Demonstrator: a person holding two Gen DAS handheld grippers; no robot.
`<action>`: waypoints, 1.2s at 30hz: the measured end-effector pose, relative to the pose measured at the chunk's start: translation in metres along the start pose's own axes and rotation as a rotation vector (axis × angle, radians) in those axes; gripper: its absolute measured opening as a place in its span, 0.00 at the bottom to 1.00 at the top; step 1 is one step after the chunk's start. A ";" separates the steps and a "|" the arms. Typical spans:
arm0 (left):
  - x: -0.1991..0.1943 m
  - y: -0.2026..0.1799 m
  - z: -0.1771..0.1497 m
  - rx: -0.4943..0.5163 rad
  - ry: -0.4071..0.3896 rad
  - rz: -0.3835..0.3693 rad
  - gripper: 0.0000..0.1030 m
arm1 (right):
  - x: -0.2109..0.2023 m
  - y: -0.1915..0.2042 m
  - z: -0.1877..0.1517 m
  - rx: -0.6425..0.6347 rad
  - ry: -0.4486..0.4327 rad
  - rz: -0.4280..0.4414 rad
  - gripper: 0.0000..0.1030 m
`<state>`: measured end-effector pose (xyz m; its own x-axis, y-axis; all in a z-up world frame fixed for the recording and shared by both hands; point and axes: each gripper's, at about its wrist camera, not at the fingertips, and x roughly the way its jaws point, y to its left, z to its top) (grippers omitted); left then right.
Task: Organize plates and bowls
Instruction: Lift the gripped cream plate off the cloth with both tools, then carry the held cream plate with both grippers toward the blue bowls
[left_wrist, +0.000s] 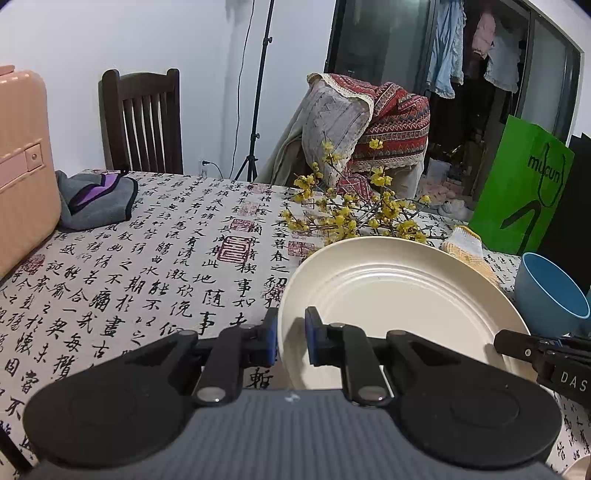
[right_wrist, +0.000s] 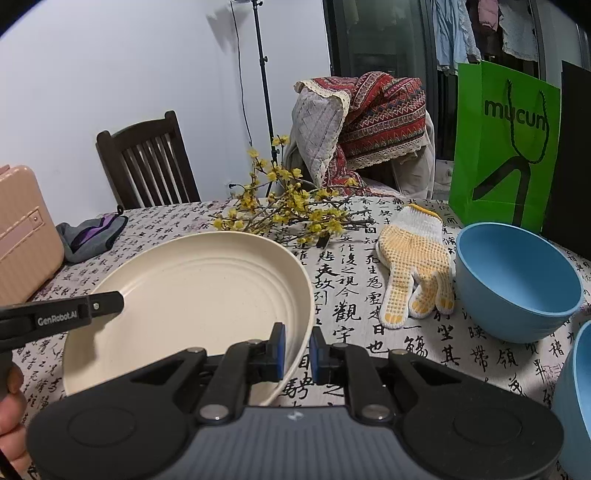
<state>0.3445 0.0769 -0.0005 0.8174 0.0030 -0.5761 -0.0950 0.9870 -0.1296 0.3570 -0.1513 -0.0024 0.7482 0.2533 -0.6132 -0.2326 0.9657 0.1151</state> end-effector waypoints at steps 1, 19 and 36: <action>-0.002 0.000 0.000 0.000 -0.001 0.000 0.15 | -0.002 0.001 -0.001 -0.002 -0.001 0.001 0.12; -0.044 0.008 -0.009 -0.006 -0.036 -0.003 0.14 | -0.037 0.015 -0.011 -0.011 -0.028 0.017 0.12; -0.075 0.013 -0.016 -0.008 -0.060 -0.001 0.14 | -0.064 0.024 -0.022 -0.015 -0.050 0.026 0.13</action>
<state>0.2725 0.0868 0.0285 0.8503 0.0118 -0.5262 -0.0984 0.9857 -0.1369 0.2901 -0.1454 0.0225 0.7716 0.2813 -0.5705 -0.2613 0.9579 0.1189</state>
